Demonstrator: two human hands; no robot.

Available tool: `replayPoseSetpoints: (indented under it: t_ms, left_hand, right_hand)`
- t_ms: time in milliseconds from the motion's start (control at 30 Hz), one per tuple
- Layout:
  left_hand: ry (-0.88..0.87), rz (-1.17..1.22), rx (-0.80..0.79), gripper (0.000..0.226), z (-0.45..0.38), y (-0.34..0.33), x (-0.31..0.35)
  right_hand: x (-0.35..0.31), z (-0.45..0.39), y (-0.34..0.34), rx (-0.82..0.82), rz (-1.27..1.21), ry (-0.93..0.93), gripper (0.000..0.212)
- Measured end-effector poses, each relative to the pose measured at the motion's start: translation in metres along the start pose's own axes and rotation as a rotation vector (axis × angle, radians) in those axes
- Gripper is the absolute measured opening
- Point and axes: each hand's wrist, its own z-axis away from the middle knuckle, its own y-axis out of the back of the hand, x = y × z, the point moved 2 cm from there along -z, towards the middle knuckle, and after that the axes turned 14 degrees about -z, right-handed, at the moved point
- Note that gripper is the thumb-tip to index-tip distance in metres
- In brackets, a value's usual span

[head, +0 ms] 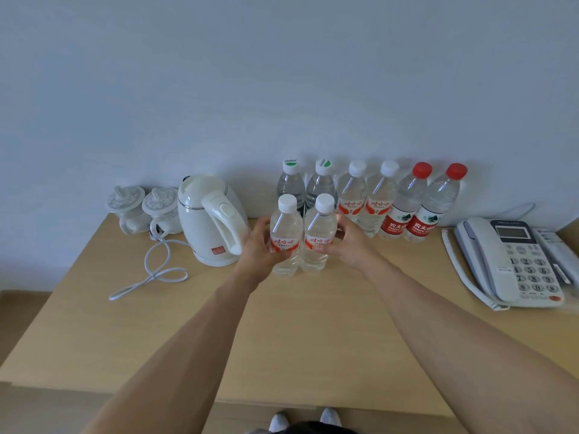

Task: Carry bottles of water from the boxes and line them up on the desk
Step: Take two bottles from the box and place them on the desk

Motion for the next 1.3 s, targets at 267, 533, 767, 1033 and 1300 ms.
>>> replayPoseSetpoints:
  t_ms: [267, 533, 767, 1033, 1300]
  left_hand:
    - [0.022, -0.295, 0.116, 0.066, 0.014, 0.006, 0.001]
    - [-0.009, -0.735, 0.252, 0.057, 0.034, 0.012, 0.046]
    - [-0.232, -1.165, 0.167, 0.076, 0.019, 0.043, 0.126]
    - [-0.244, -1.152, -0.058, 0.066, 0.001, 0.035, 0.115]
    - [-0.271, -1.026, 0.037, 0.057, -0.007, 0.033, 0.103]
  right_hand:
    - [-0.005, 0.009, -0.005, 0.031, 0.179, 0.051, 0.071]
    - [-0.028, 0.018, -0.002, 0.102, 0.245, 0.236, 0.067]
    - [-0.087, 0.010, 0.000, 0.047, 0.391, 0.423, 0.061]
    - [-0.095, 0.007, -0.001, 0.015, 0.551, 0.360, 0.038]
    - [-0.087, 0.006, 0.000, 0.010, 0.529, 0.331, 0.044]
